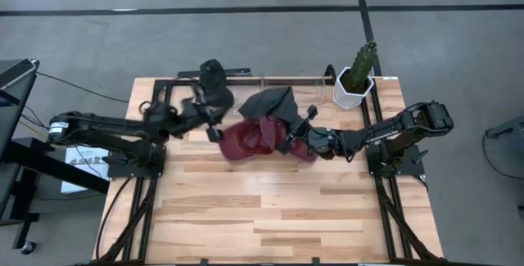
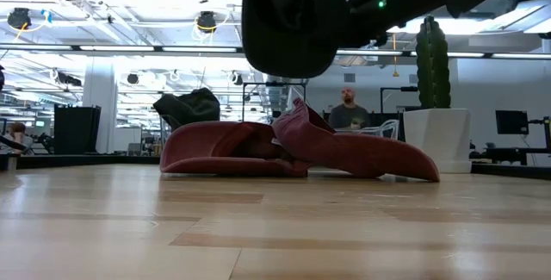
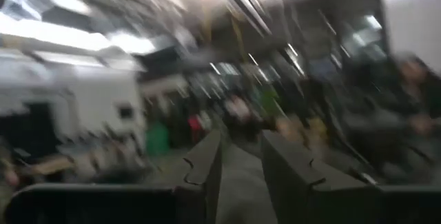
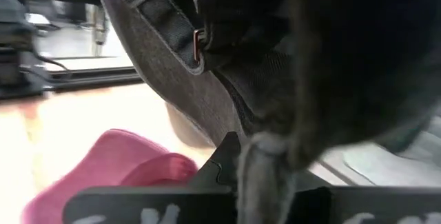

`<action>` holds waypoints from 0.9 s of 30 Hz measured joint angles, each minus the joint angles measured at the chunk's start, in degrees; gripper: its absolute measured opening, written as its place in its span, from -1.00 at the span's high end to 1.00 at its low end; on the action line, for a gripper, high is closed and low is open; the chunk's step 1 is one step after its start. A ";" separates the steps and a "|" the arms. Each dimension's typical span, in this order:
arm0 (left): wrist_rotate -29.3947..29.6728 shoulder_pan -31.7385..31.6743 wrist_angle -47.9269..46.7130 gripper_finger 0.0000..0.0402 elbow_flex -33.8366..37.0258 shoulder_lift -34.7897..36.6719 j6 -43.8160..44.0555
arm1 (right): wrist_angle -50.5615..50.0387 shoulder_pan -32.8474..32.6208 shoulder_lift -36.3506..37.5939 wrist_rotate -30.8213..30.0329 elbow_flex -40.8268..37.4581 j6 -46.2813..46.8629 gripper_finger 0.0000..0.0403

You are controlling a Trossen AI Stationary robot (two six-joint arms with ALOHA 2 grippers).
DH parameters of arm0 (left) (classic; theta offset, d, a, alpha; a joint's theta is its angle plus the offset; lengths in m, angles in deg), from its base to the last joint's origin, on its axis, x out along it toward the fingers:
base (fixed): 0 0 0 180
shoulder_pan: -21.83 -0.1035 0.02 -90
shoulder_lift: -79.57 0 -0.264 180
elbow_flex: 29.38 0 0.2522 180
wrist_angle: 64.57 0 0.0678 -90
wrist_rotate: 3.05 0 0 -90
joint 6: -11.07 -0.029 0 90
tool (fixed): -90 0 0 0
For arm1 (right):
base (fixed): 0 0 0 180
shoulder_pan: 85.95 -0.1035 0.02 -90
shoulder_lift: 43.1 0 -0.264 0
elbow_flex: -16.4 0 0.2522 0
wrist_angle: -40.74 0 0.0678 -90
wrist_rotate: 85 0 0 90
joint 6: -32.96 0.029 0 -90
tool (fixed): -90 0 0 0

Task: Pick & Place hat
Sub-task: Put the black cap into the left transparent bin

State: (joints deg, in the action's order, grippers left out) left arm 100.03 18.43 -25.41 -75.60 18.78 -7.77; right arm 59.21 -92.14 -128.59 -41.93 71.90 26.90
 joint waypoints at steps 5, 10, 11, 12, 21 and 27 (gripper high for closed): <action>-3.86 -0.85 -17.65 0.54 -10.42 -2.72 3.07 | -2.71 0.34 0.00 -3.84 0.02 0.00 0.98; -3.93 -0.78 -32.94 0.54 -21.85 -6.64 3.05 | -4.96 0.35 0.00 -7.92 0.04 0.01 0.98; -3.97 -0.78 -36.38 0.54 -24.28 -7.78 3.03 | -5.21 0.35 0.00 -8.90 0.04 -0.01 0.98; -3.93 -0.78 -40.09 0.54 -26.56 -8.94 2.92 | -5.31 0.35 0.00 -9.77 0.04 -0.01 0.98; -3.54 -0.85 -57.92 0.54 -40.21 -18.18 2.28 | -5.59 0.35 0.04 -12.05 0.08 -0.45 0.98; -2.73 -0.83 -57.72 0.54 -40.98 -21.28 1.23 | -6.06 0.35 0.04 -14.79 0.09 0.00 0.98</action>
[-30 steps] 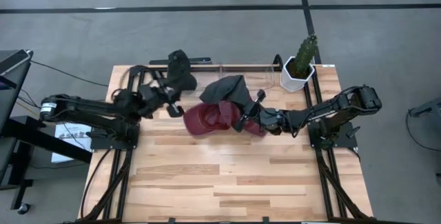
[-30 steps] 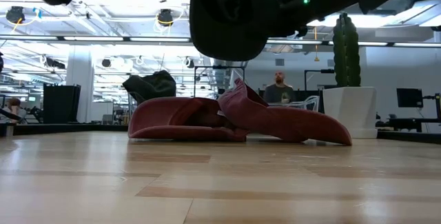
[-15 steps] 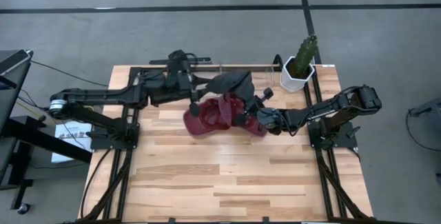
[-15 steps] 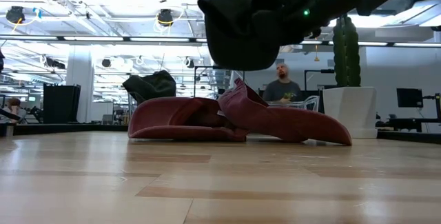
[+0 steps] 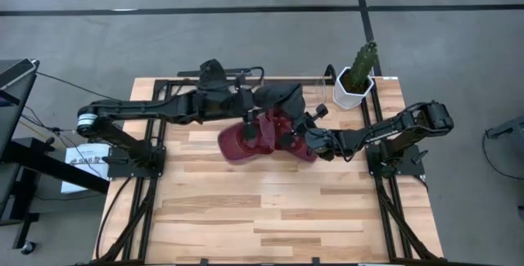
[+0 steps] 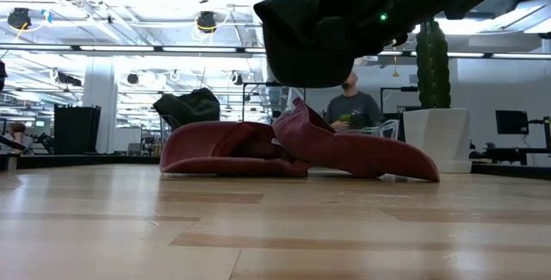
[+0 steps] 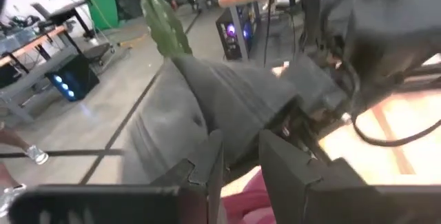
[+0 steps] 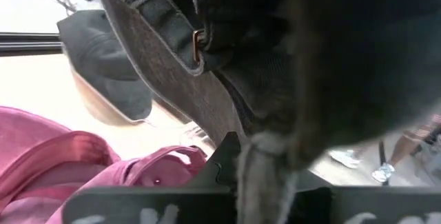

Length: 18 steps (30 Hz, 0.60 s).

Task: Pick & Place hat
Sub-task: Put the black cap into the left transparent bin

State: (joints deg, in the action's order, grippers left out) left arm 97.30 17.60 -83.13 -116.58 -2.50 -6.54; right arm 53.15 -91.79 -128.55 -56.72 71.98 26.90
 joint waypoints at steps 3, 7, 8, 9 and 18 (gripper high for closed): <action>0.37 0.58 0.36 0.54 0.01 -2.55 -0.08 | -0.03 0.00 0.02 -0.48 0.00 0.52 0.98; 0.38 1.41 1.76 0.54 0.04 -5.13 -1.35 | -0.02 -0.01 0.02 -0.45 0.00 0.50 0.98; 1.00 1.41 1.97 0.54 0.08 -5.61 -1.95 | -0.02 -0.01 0.02 -0.41 0.00 0.50 0.98; 2.39 1.39 2.97 0.54 0.08 -5.94 -2.61 | -0.02 -0.02 0.02 -0.41 0.00 0.46 0.98; 9.64 -2.97 9.17 0.54 0.08 -6.44 -7.99 | 3.39 -2.30 0.02 -0.24 0.00 -6.21 0.98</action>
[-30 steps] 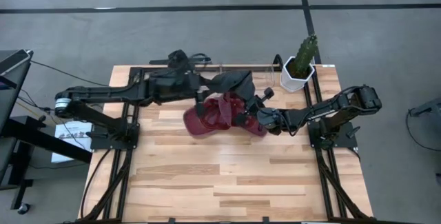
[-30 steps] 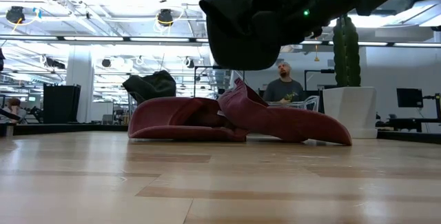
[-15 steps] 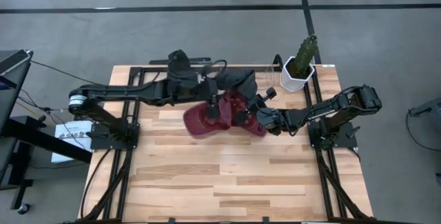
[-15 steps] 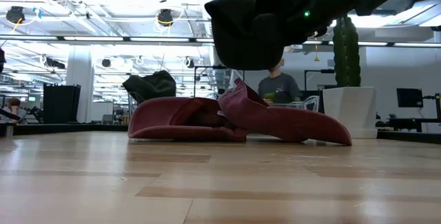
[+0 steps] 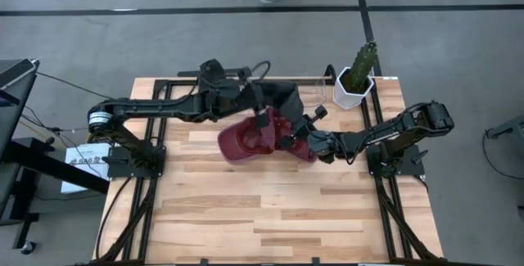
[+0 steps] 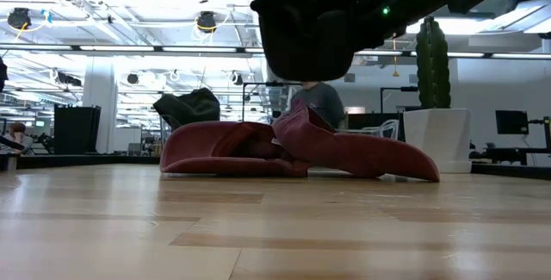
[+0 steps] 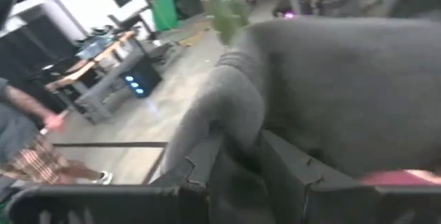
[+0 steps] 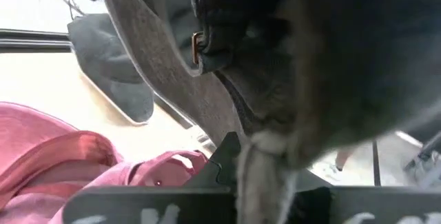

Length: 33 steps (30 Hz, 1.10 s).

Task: Pick & Place hat
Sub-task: Put the black cap into the left transparent bin

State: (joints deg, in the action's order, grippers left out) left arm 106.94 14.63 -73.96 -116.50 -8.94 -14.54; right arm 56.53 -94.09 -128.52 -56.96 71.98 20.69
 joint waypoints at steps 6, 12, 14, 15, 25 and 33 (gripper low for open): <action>-0.43 -3.31 3.58 0.54 0.00 0.00 0.13 | 2.47 -1.62 0.02 -0.35 0.00 -3.21 0.98; -2.03 -2.05 5.99 0.54 0.00 0.72 0.13 | -0.64 -0.48 0.02 -1.29 0.00 -1.57 0.98; -2.03 -1.12 6.04 0.54 0.00 1.59 0.13 | -2.24 0.07 0.02 -1.33 0.00 -0.52 0.98; -2.09 -0.57 5.93 0.54 0.00 2.06 0.13 | -2.55 0.33 0.02 -1.47 0.00 -0.39 0.98; -2.24 2.30 3.78 0.54 -0.02 4.58 -3.02 | -2.05 0.18 0.02 -1.46 0.00 -0.18 0.99; -2.31 2.30 0.00 0.54 -0.02 4.59 -5.67 | -2.09 0.24 0.00 -1.44 0.00 -1.29 0.99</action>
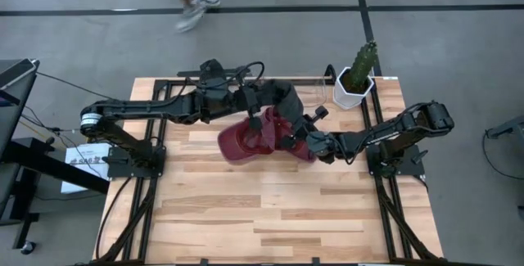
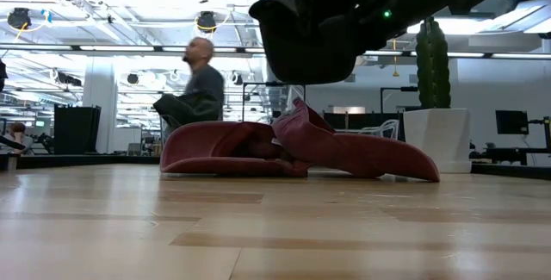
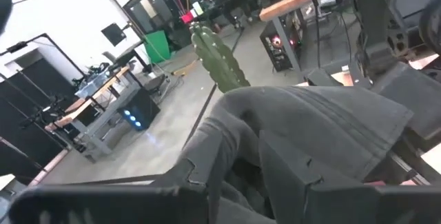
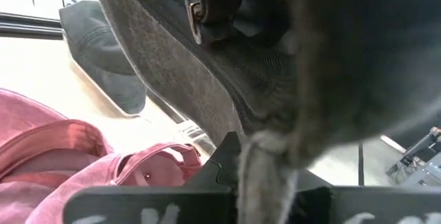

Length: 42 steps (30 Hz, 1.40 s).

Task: Pick & Place hat
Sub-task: Put the black cap into the left transparent bin

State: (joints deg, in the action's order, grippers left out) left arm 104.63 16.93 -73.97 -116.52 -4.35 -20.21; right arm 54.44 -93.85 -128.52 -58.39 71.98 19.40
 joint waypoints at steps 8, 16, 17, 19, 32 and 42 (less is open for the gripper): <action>-0.42 -1.59 -9.22 0.54 -4.10 -0.36 1.70 | -0.04 0.01 0.00 0.21 0.00 -0.46 0.98; -0.55 -1.97 -24.64 0.54 -16.03 -0.56 4.92 | -0.35 0.02 -0.02 0.36 0.00 -1.32 0.98; -0.58 -2.00 -26.74 0.54 -17.39 -0.79 5.48 | -0.35 -0.11 -0.02 0.39 0.00 -1.74 0.98; -2.73 -2.09 -32.01 0.54 -19.36 -0.95 7.43 | -0.36 -0.56 -0.02 0.40 0.00 -2.88 0.98; -11.91 -1.04 -40.13 0.54 -19.71 -1.57 11.30 | 0.86 -4.58 -0.04 0.41 0.00 -10.92 0.97; -13.69 1.64 -39.96 0.54 -19.69 -2.08 13.47 | 0.86 -4.87 -0.04 3.26 0.00 -12.44 0.97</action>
State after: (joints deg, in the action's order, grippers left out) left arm 90.94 18.57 -113.93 -136.21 -6.43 -6.73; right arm 55.31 -98.72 -128.57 -55.14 71.98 6.96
